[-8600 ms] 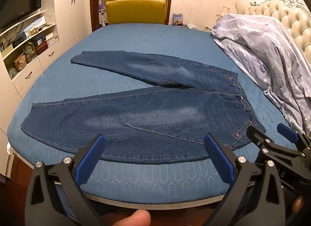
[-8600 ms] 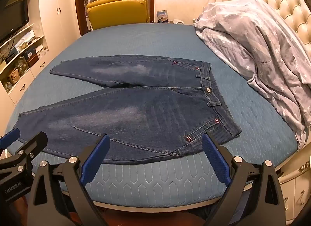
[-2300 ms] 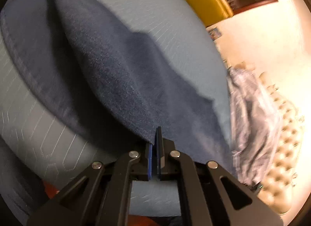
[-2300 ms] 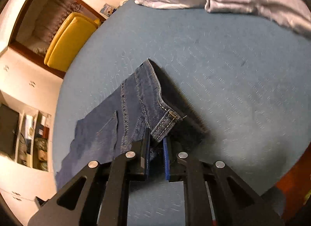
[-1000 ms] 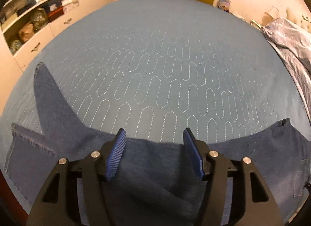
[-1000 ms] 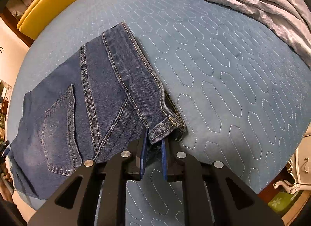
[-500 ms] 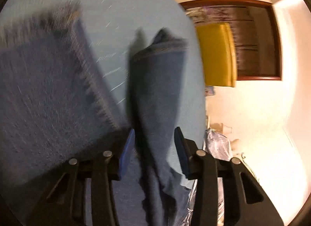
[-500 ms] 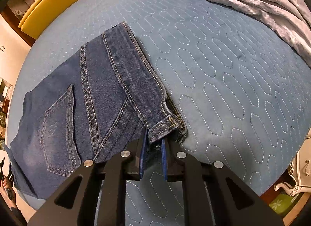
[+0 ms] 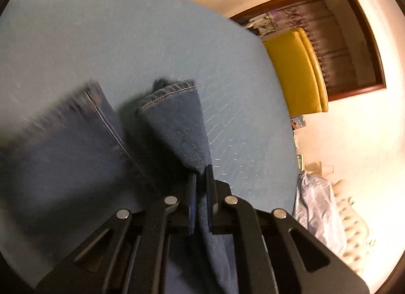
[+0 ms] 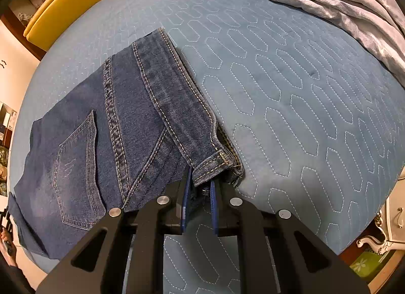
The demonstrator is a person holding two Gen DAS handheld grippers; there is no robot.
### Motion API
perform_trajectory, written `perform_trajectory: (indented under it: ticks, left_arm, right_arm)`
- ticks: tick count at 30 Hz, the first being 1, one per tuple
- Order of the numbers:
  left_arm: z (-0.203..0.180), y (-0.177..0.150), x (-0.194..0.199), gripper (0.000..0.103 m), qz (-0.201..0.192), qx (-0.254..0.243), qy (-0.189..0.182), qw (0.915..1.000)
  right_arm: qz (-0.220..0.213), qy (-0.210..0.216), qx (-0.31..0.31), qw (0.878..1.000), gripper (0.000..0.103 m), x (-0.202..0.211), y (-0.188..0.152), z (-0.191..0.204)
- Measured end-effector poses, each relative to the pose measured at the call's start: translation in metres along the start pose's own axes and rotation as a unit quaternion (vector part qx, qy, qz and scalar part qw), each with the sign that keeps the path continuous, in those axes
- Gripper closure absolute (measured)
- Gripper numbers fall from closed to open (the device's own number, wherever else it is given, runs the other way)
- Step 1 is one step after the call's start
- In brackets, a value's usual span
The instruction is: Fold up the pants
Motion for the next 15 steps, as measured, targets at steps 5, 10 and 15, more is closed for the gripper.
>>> perform_trajectory:
  ticks: [5,10,15]
  left_arm:
    - [0.033,-0.033,0.064,0.097,-0.019,0.025,0.040,0.9987]
    - [0.094,-0.062,0.063,0.101,0.009,0.079,0.054,0.9953]
    - [0.041,-0.022,0.051,0.102,0.017,0.040,0.060,0.9972]
  right_arm:
    - [0.000,0.018,-0.010,1.000,0.093,0.000,-0.001,-0.005]
    - [0.003,0.019,-0.005,1.000,0.093,0.002,0.000,-0.003]
    - [0.018,0.024,-0.013,0.999,0.093,0.006,0.008,-0.002]
Point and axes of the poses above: each gripper's, at about its wrist camera, not at the fingertips, and x roughly against the way its jaws point, z to its left, y to its top, the point moved 3 cm from there along -x, roughly the way its jaws point, and after that the axes turned 6 degrees about -x, right-handed, at the moved point
